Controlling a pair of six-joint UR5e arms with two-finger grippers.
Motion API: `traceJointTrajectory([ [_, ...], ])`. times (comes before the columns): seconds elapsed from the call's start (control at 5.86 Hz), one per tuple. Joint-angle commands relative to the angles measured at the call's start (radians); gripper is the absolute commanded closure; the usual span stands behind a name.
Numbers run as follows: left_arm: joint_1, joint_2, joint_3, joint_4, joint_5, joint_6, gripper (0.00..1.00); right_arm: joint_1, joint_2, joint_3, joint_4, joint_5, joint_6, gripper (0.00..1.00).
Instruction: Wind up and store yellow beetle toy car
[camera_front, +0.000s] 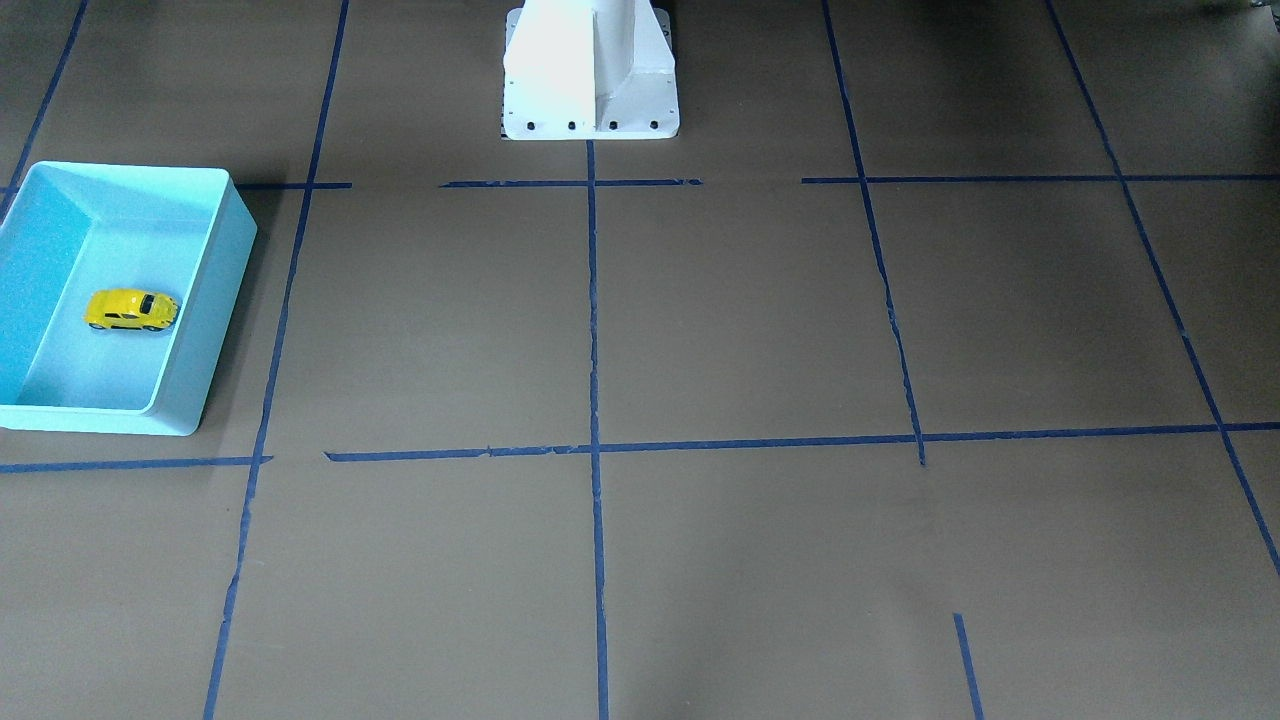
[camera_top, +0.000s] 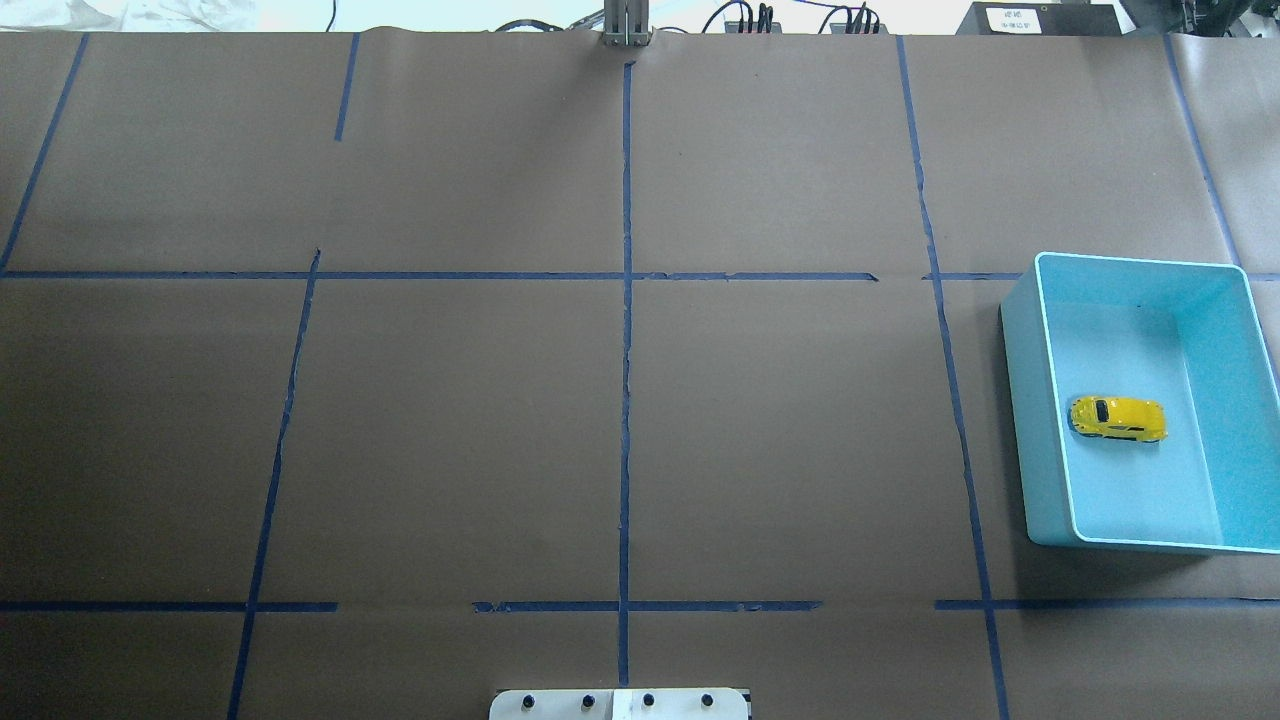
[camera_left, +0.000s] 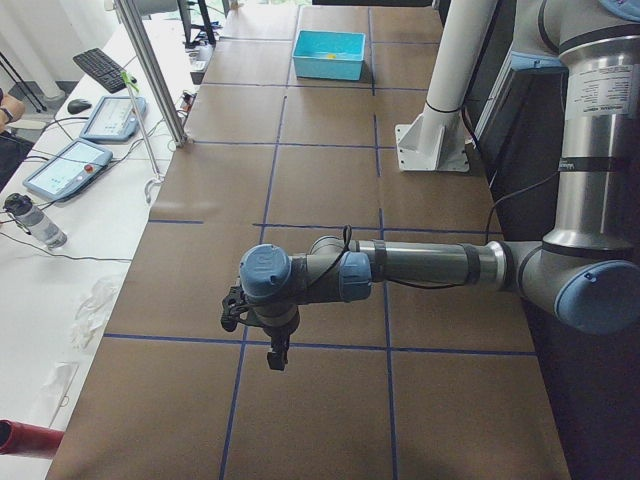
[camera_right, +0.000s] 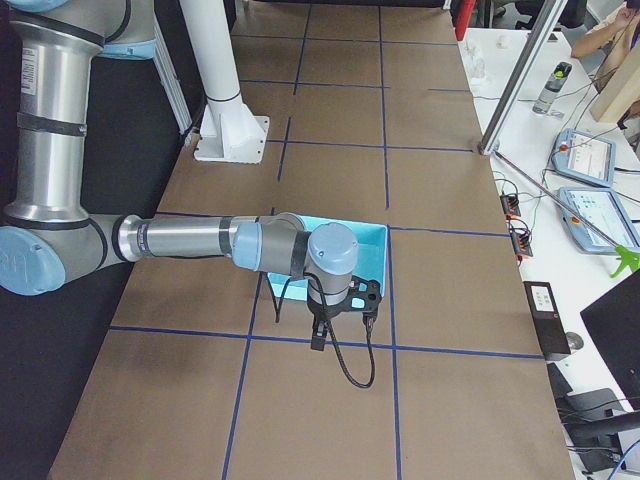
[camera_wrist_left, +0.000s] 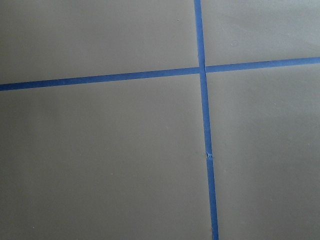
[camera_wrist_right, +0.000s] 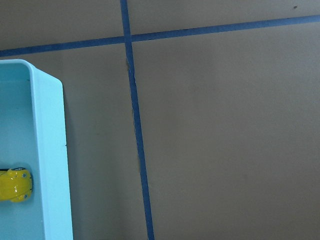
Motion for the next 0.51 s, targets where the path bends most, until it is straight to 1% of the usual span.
traceJointTrajectory([
  [0.0,0.000,0.000,0.000,-0.001,0.000,0.000,0.00,0.000,0.005,-0.025,0.002,0.000,0.002,0.00],
  [0.34,0.000,0.000,0.000,-0.001,-0.002,0.000,0.00,0.000,0.009,-0.022,0.002,0.008,0.002,0.00],
])
